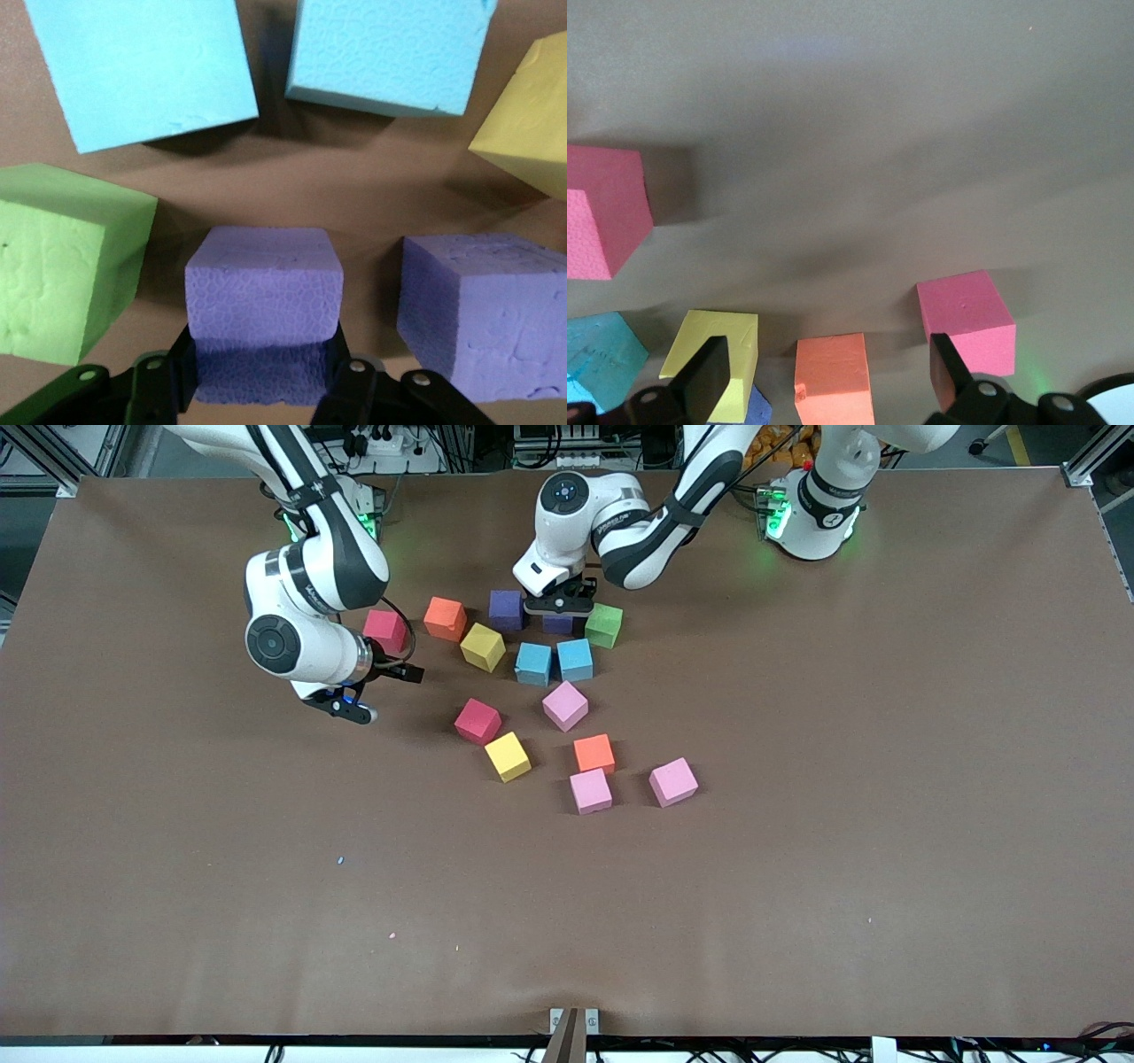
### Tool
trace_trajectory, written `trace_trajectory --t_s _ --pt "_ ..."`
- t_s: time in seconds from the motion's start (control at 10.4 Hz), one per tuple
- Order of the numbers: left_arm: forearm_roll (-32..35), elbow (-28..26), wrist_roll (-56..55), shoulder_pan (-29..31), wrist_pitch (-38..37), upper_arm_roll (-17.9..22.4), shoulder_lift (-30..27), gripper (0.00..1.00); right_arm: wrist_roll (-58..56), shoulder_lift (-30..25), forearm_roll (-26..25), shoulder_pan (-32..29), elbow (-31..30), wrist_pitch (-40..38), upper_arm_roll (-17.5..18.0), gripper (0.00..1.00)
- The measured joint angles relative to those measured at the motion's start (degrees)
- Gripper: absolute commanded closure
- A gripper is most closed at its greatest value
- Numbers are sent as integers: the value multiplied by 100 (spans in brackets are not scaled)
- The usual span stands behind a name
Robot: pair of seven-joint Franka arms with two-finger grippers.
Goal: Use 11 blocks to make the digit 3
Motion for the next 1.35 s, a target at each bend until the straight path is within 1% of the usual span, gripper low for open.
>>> trace_trajectory --t_s 0.1,0.29,0.38,0.58,0.96,1.06,1.15,1.35 --pt "-24 52 -501 15 1 10 0 100 0 4 0 0 0 3 -1 0" --pt "-19 263 -2162 30 1 10 -7 100 0 6 1 0 0 9 -3 0" --pt "-19 325 -2813 28 0 3 -23 100 1 7 1 0 1 19 -7 0" --pt "-38 379 -3843 27 -227 -27 -110 100 1 6 2 -1 2 28 -13 0" --pt "-745 422 -6232 23 -1121 -124 -706 100 1 7 3 -2 2 30 -21 0" --pt "-1020 424 -6726 22 -1184 -125 -793 100 1 7 3 -2 2 30 -22 0" --pt "-1145 423 -7288 23 -1196 -123 -808 100 1 7 3 -2 3 31 -23 0" --pt "-1168 419 -8271 21 -1100 -120 -770 100 1 7 3 -2 3 31 -23 0"
